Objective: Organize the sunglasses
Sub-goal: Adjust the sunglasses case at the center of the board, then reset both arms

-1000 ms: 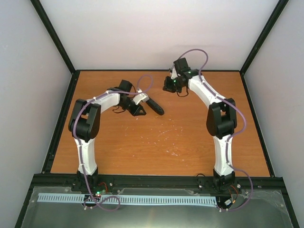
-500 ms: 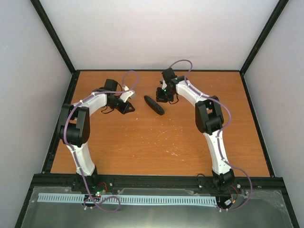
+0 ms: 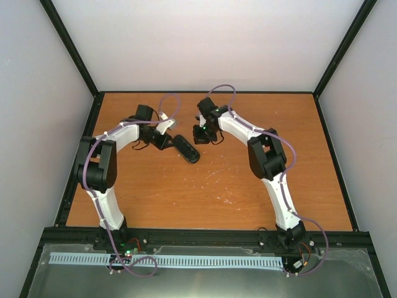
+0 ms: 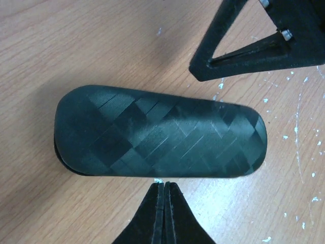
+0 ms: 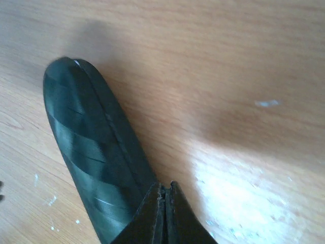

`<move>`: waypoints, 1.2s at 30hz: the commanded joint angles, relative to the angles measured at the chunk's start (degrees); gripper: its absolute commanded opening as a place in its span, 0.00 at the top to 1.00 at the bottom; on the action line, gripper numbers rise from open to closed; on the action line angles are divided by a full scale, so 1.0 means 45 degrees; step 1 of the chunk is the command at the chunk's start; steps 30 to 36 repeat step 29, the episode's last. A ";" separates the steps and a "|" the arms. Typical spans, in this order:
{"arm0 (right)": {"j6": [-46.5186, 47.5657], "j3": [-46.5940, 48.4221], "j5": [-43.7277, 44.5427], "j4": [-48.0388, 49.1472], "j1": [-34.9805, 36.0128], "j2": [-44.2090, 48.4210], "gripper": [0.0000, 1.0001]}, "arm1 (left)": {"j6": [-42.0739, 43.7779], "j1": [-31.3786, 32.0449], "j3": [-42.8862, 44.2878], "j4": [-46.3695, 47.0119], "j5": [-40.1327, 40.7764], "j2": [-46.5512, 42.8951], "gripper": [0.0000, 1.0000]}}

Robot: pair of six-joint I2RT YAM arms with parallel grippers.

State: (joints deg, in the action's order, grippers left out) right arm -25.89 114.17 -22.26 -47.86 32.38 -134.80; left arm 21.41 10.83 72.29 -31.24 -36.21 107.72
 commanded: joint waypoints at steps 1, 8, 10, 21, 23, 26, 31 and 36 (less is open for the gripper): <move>0.0078 -0.0596 0.1139 -0.0474 -0.0274 0.1793 0.95 | -0.0519 -0.0189 -0.0120 0.0772 -0.0250 -0.1204 0.99; -0.1100 -0.3207 0.3243 -0.0148 -0.2566 0.5630 0.75 | -0.2168 -0.1162 -0.0865 0.2793 0.0772 -0.3536 0.91; -0.1435 -0.4227 0.3705 0.0110 -0.3571 0.6548 0.69 | -0.2962 -0.1688 -0.1105 0.3037 0.1256 -0.3983 0.84; -0.1509 -0.5288 0.4327 0.0284 -0.5160 0.6487 0.69 | -0.3588 -0.3168 -0.1908 0.0740 0.2236 -0.4575 0.70; -0.1503 -0.5365 0.4382 0.0434 -0.5164 0.6324 0.69 | -0.3313 -0.3168 -0.1859 0.0590 0.2104 -0.4741 0.69; -0.1387 -0.5471 0.4286 0.0574 -0.5147 0.6219 0.71 | -0.2967 -0.3168 -0.1533 0.0295 0.2235 -0.4610 0.69; -0.1233 -0.5918 0.4347 0.0926 -0.5136 0.6383 0.70 | -0.2715 -0.3168 -0.0894 -0.0262 0.2384 -0.4121 0.69; -0.1233 -0.5918 0.4347 0.0926 -0.5136 0.6383 0.70 | -0.2715 -0.3168 -0.0894 -0.0262 0.2384 -0.4121 0.69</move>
